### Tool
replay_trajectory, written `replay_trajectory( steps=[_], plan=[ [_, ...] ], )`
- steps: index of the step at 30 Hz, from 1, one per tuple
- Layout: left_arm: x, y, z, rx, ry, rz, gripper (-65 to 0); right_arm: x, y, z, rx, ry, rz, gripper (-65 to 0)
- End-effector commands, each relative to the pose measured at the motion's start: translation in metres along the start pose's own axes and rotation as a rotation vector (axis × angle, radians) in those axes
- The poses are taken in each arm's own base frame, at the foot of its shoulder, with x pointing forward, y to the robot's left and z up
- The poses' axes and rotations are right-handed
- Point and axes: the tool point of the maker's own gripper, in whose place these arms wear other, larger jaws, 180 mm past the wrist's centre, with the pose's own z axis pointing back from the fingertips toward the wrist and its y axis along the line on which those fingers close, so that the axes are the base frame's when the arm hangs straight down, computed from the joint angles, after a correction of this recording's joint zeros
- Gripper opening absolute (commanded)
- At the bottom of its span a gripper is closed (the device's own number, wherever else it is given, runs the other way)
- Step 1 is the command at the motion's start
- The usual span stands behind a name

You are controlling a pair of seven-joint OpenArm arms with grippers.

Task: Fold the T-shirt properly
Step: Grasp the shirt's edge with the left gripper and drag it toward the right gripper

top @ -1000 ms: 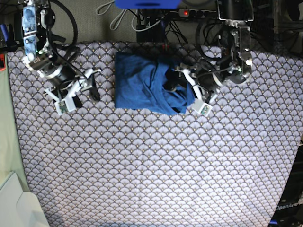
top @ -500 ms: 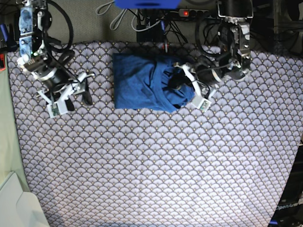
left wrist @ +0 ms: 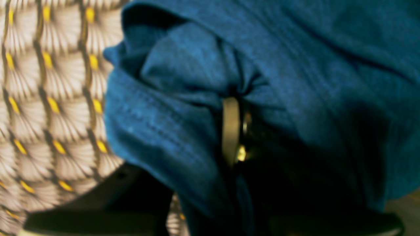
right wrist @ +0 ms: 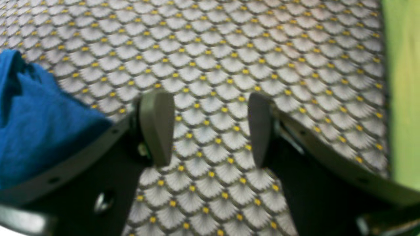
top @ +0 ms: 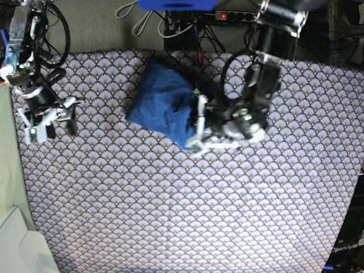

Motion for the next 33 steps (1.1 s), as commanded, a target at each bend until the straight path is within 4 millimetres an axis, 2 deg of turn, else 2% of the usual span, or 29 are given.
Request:
replay_trajectory(
  steps=[1,4,6,8,13,15,17,21,25,33],
  plan=[
    [0.021,-0.005,-0.001,-0.001,-0.028,-0.049,-64.8,0.016,-0.010,0.005,-0.021,-0.054,0.007,-28.5],
    [0.046,-0.016,-0.003,-0.003,-0.026,-0.195,-64.8,0.013,-0.033,0.014,-0.084,-0.051,-0.009,-28.5],
    [0.074,-0.024,-0.002,-0.011,-0.075,-0.277,-64.8,0.011,-0.043,0.019,-0.114,-0.051,-0.016,-28.5],
    [0.087,-0.032,-0.008,-0.034,-0.102,-0.320,-64.8,0.010,-0.053,0.024,-0.141,-0.051,-0.019,-28.5],
    [0.096,-0.056,-0.040,-0.133,-0.101,-0.377,-64.8,0.003,-0.080,0.042,-0.221,-0.040,-0.034,-28.5],
    [0.095,-0.060,-0.049,-0.156,-0.090,-0.401,-64.8,0.003,-0.088,0.047,-0.244,-0.042,-0.038,-28.5],
    [0.098,-0.073,-0.057,-0.187,-0.096,-0.441,-64.8,0.003,-0.097,0.052,-0.272,-0.045,-0.043,-28.5],
    [0.105,-0.087,-0.062,-0.220,-0.120,-0.525,-64.8,0.001,-0.107,0.060,-0.303,-0.045,-0.047,-28.5],
    [0.115,-0.099,-0.060,-0.247,-0.180,-0.563,-64.8,0.001,-0.109,0.061,-0.308,-0.046,-0.048,-28.5],
    [0.127,-0.091,-0.054,-0.227,-0.206,-0.581,-64.8,0.001,-0.109,0.061,-0.308,-0.045,-0.049,-28.5]
  ],
)
